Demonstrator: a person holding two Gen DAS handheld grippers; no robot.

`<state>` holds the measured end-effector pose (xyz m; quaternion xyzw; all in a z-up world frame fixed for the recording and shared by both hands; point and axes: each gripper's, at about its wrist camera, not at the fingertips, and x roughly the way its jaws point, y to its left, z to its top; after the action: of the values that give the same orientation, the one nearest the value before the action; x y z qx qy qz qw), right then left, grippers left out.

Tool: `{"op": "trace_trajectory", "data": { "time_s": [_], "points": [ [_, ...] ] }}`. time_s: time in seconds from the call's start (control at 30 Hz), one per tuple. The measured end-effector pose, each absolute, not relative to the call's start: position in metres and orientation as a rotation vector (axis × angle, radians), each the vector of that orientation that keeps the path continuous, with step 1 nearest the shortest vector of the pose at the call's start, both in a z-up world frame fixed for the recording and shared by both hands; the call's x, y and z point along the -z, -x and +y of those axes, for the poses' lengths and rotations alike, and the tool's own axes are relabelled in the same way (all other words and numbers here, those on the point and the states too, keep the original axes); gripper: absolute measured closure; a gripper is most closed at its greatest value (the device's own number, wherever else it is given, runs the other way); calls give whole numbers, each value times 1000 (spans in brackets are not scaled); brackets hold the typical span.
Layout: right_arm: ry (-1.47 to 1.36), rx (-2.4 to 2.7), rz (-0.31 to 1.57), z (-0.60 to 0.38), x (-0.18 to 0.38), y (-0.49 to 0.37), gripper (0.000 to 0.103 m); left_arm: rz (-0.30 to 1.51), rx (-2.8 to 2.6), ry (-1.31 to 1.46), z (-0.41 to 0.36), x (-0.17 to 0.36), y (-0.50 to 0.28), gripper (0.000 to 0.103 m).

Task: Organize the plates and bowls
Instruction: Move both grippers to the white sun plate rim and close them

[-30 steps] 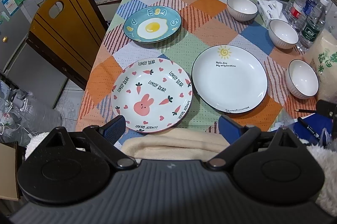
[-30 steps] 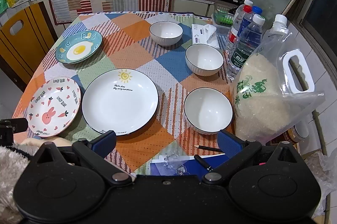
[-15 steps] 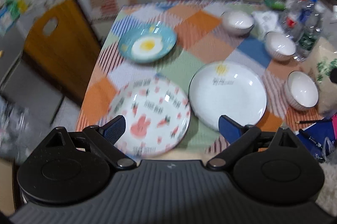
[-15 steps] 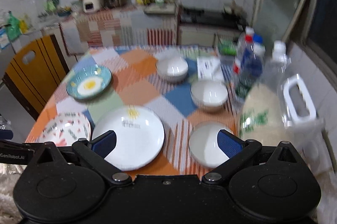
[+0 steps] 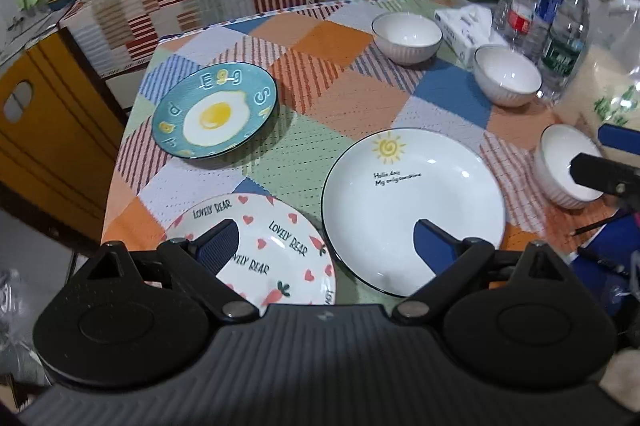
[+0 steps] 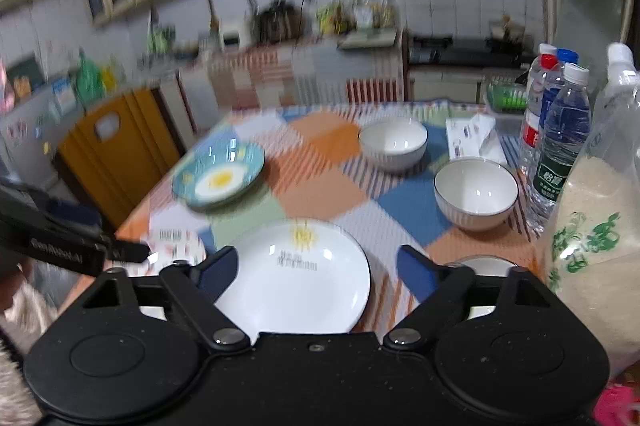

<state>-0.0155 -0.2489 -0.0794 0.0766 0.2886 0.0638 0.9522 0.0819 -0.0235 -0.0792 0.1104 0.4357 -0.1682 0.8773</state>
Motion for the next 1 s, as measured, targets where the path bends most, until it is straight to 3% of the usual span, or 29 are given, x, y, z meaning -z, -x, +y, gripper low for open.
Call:
{"op": "trace_trajectory", "data": {
  "time_s": [0.37, 0.53, 0.6, 0.73, 0.9, 1.0],
  "points": [
    [-141, -185, 570, -240, 126, 2, 18, 945, 496, -121, -26, 116, -123, 11],
    [-89, -205, 615, -235, 147, -6, 27, 988, 493, -105, -27, 138, -146, 25],
    [-106, -160, 643, -237, 158, -10, 49, 993, 498, -74, -23, 146, -158, 28],
    [-130, -145, 711, -238, 175, -18, 50, 972, 508, -93, -20, 159, -177, 39],
    [-174, -116, 780, -245, 189, -23, 50, 1021, 558, -91, -18, 173, -200, 40],
    [-222, -107, 814, -251, 197, -29, 50, 1074, 550, -132, -21, 184, -208, 58]
  ]
}}
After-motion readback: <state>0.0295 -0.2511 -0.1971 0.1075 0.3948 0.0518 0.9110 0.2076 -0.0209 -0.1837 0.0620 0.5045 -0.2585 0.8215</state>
